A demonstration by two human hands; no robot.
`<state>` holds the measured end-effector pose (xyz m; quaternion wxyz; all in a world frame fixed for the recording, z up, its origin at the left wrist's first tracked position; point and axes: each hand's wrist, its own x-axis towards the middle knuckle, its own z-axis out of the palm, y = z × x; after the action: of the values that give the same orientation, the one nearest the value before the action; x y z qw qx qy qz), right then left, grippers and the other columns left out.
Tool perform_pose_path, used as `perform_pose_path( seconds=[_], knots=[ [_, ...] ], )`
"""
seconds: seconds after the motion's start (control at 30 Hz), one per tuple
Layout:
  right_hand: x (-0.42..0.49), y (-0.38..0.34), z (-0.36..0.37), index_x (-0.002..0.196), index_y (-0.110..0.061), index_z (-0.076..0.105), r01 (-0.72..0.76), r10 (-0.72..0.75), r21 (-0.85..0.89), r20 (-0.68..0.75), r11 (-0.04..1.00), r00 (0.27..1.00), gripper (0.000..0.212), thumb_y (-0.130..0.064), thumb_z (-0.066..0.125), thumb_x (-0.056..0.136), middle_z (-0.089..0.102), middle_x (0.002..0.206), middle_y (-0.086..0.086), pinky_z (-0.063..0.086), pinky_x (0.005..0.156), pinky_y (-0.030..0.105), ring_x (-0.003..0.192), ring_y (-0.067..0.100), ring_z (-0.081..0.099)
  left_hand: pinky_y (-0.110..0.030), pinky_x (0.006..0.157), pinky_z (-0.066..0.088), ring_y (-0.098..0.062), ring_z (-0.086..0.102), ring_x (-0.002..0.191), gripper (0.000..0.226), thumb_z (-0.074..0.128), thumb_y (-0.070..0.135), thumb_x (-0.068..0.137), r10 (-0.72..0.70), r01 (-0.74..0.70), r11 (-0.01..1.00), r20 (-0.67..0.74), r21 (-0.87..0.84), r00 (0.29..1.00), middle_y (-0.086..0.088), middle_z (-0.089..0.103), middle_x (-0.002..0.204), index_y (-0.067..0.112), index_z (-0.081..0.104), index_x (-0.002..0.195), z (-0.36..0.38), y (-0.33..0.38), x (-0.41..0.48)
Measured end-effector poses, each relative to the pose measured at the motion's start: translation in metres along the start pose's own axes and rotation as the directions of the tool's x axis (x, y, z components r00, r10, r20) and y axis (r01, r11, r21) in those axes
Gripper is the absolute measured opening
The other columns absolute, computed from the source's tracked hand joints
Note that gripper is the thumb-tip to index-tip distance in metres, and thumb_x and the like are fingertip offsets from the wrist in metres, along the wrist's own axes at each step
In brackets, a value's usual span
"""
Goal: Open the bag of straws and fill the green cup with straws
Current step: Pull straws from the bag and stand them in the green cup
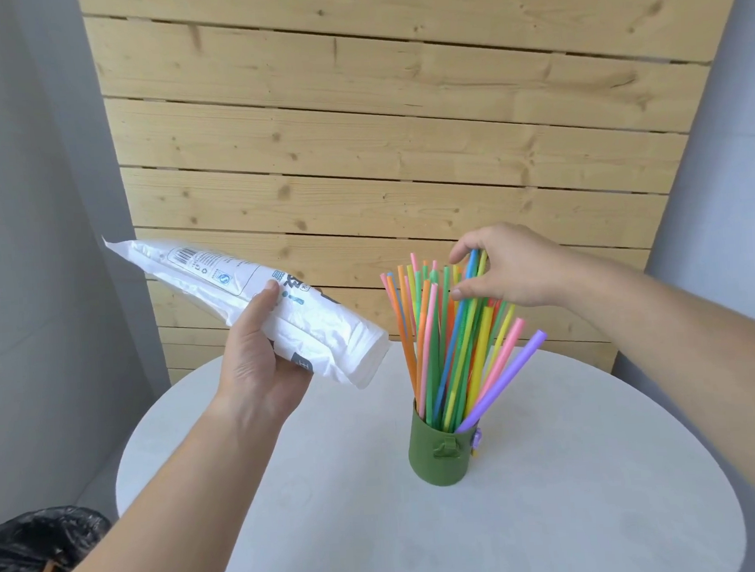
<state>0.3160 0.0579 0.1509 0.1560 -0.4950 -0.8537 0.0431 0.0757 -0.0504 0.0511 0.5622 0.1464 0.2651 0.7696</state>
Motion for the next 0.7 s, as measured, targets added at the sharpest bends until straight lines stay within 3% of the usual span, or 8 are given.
perform_pose_path(
  seconds=[0.1,0.2,0.33,0.43,0.53,0.7],
  knots=[
    [-0.002,-0.002,-0.002,0.125,-0.031,0.062,0.028,-0.028,-0.025,0.002,0.999,1.000,0.052,-0.045,0.079,0.078,0.051,0.099,-0.005,0.034,0.073,0.026,0.089,0.015,0.047,-0.033,0.064,0.059,-0.031,0.070,0.104,0.006,0.071,0.025,0.097,0.001,-0.001,1.000,-0.004,0.006,1.000,-0.009,0.068,0.121,0.019,0.069,0.097,0.001,-0.001,0.000],
    [-0.001,0.000,-0.005,0.131,-0.031,0.058,0.048,-0.049,0.034,0.001,0.998,0.999,0.060,-0.042,0.082,0.077,0.059,0.114,-0.007,0.041,0.075,0.029,0.082,0.012,0.053,-0.032,0.062,0.059,-0.031,0.069,0.103,0.007,0.071,0.025,0.097,-0.002,0.002,1.000,-0.002,0.004,1.000,-0.009,0.068,0.120,0.019,0.070,0.094,0.003,-0.001,-0.001],
    [-0.002,0.003,-0.008,0.126,-0.032,0.062,0.028,-0.024,0.112,-0.040,0.993,0.999,0.056,-0.040,0.084,0.075,0.064,0.113,-0.009,0.046,0.080,0.031,0.087,0.011,0.057,-0.032,0.060,0.058,-0.031,0.069,0.101,0.009,0.070,0.024,0.098,0.001,-0.001,1.000,-0.009,0.003,1.000,-0.010,0.068,0.120,0.019,0.070,0.091,0.003,-0.001,-0.001],
    [-0.004,0.006,-0.007,0.121,-0.033,0.065,0.008,0.001,0.155,-0.056,0.988,0.998,0.048,-0.040,0.082,0.077,0.066,0.113,-0.010,0.050,0.088,0.034,0.094,0.011,0.060,-0.035,0.067,0.060,-0.031,0.070,0.101,0.007,0.071,0.025,0.097,0.008,-0.008,1.000,-0.008,-0.003,1.000,-0.010,0.068,0.120,0.018,0.070,0.094,0.003,-0.001,0.001],
    [-0.008,0.007,-0.006,0.122,-0.030,0.066,0.035,-0.015,0.174,-0.113,0.984,0.993,0.039,-0.040,0.074,0.085,0.067,0.116,-0.010,0.047,0.095,0.033,0.105,0.011,0.060,-0.042,0.084,0.058,-0.030,0.070,0.101,0.008,0.070,0.024,0.098,0.016,-0.016,1.000,-0.013,-0.009,1.000,-0.011,0.068,0.120,0.017,0.071,0.094,0.004,-0.003,0.001],
    [-0.019,0.004,-0.004,0.131,-0.018,0.065,0.079,-0.055,0.152,-0.156,0.985,0.986,0.041,-0.040,0.046,0.102,0.064,0.133,0.002,0.037,0.104,0.030,0.128,0.017,0.052,-0.040,0.080,0.058,-0.030,0.071,0.100,0.009,0.068,0.025,0.099,0.021,-0.021,1.000,-0.007,-0.004,1.000,-0.010,0.068,0.120,0.017,0.072,0.094,0.004,-0.003,0.001]
  ],
)
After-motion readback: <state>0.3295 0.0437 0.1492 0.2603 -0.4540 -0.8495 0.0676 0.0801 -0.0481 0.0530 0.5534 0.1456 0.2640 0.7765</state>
